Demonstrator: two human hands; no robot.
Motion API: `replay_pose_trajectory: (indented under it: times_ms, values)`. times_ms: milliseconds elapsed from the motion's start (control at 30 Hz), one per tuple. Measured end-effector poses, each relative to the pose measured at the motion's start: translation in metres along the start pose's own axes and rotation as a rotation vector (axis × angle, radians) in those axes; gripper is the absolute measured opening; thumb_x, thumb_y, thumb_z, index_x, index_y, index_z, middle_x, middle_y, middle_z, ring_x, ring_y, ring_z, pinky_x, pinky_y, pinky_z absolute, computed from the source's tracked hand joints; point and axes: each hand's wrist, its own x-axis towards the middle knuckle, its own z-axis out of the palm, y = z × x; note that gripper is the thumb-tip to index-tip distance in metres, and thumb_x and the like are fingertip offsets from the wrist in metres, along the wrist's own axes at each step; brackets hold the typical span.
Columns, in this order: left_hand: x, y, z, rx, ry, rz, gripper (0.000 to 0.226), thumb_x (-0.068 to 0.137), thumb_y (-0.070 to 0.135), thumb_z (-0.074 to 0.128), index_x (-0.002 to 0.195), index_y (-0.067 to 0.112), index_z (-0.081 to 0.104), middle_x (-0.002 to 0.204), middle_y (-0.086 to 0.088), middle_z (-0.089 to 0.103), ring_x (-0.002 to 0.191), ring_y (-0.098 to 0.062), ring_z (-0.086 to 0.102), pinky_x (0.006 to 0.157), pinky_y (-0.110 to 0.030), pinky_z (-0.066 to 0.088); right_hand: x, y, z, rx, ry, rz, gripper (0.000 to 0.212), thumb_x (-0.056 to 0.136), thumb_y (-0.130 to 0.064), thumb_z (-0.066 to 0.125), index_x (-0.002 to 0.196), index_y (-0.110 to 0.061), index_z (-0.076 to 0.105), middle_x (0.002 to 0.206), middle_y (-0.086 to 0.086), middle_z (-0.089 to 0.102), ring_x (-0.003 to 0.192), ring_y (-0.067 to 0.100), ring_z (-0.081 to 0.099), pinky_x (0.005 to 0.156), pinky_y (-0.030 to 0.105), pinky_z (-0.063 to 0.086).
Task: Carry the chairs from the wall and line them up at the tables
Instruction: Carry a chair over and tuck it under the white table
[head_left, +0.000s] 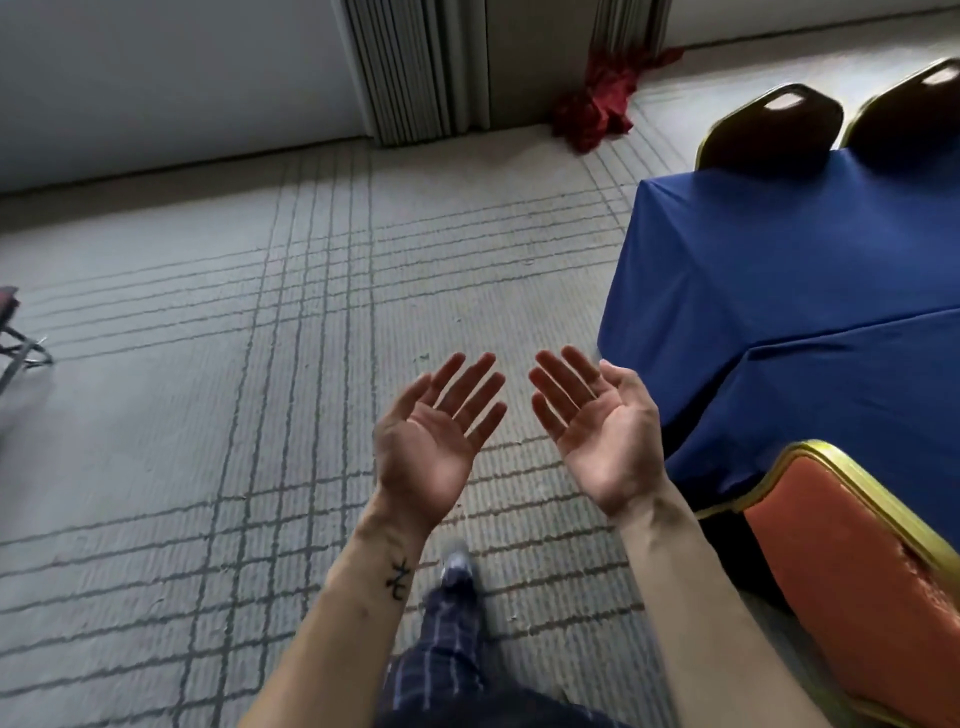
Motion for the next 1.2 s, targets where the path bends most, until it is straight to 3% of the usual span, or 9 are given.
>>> replay_pose_trajectory:
  times_ms: [533, 833, 1200]
  values:
    - [0.368, 0.152, 0.090, 0.005, -0.092, -0.072, 0.051, 0.106, 0.033, 0.033, 0.145, 0.006, 0.049, 0.139, -0.016, 0.063, 0.130, -0.032, 0.060, 0.116, -0.050, 0.037, 0.343, -0.115, 0.117, -0.061, 0.083, -0.132, 0.039, 0.105, -0.031, 0.041, 0.133, -0.009, 0.056, 0.132, 0.016, 0.067, 0.123, 0.028, 0.065, 0.102, 0.039, 0.048]
    - [0.578, 0.162, 0.158, 0.049, -0.057, -0.103, 0.056, 0.106, 0.043, 0.034, 0.145, 0.005, 0.050, 0.138, -0.016, 0.064, 0.129, -0.033, 0.061, 0.116, -0.049, 0.037, 0.550, -0.207, 0.110, 0.067, 0.153, -0.113, 0.041, 0.103, -0.033, 0.041, 0.127, -0.007, 0.062, 0.129, 0.017, 0.069, 0.117, 0.029, 0.068, 0.102, 0.040, 0.047]
    - [0.813, 0.186, 0.304, 0.042, -0.117, -0.097, 0.060, 0.105, 0.049, 0.034, 0.144, 0.007, 0.051, 0.140, -0.016, 0.062, 0.131, -0.034, 0.059, 0.118, -0.050, 0.033, 0.773, -0.391, 0.144, 0.135, 0.039, -0.140, 0.045, 0.105, -0.038, 0.039, 0.129, -0.007, 0.060, 0.132, 0.018, 0.066, 0.121, 0.030, 0.065, 0.106, 0.040, 0.045]
